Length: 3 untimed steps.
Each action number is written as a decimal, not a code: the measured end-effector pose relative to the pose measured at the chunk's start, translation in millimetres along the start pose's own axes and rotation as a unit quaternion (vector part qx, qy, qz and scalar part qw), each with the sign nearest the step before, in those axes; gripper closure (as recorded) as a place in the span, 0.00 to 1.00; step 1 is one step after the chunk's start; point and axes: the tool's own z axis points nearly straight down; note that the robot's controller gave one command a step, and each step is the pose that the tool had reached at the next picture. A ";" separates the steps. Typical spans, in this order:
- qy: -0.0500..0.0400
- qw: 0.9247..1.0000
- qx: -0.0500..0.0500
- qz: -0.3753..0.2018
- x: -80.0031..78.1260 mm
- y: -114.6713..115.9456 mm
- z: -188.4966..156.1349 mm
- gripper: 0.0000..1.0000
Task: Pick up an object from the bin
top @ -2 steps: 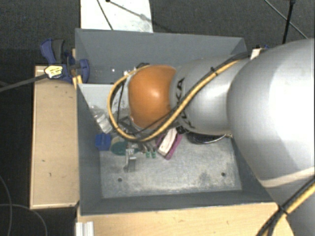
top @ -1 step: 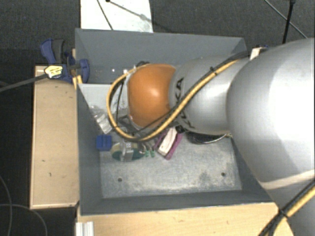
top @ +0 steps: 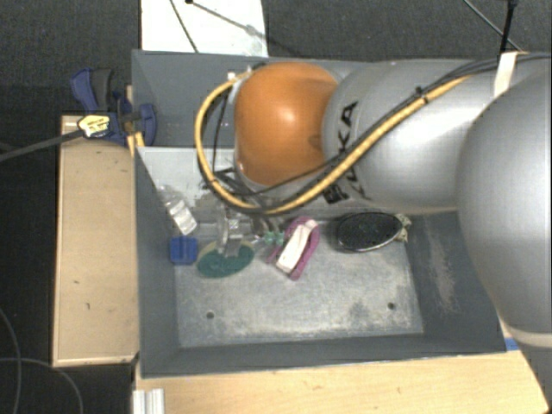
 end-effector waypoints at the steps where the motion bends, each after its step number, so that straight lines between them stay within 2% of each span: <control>1: 0.004 1.000 0.001 0.000 2.0 -0.6 5.4 0.00; 2: 0.007 1.000 0.002 0.013 -22.7 -2.9 107.7 0.00; 3: 0.003 1.000 0.001 0.012 -25.2 -2.5 101.0 1.00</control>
Offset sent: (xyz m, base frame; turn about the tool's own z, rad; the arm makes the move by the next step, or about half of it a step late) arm 0.0000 0.0000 0.0000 0.0000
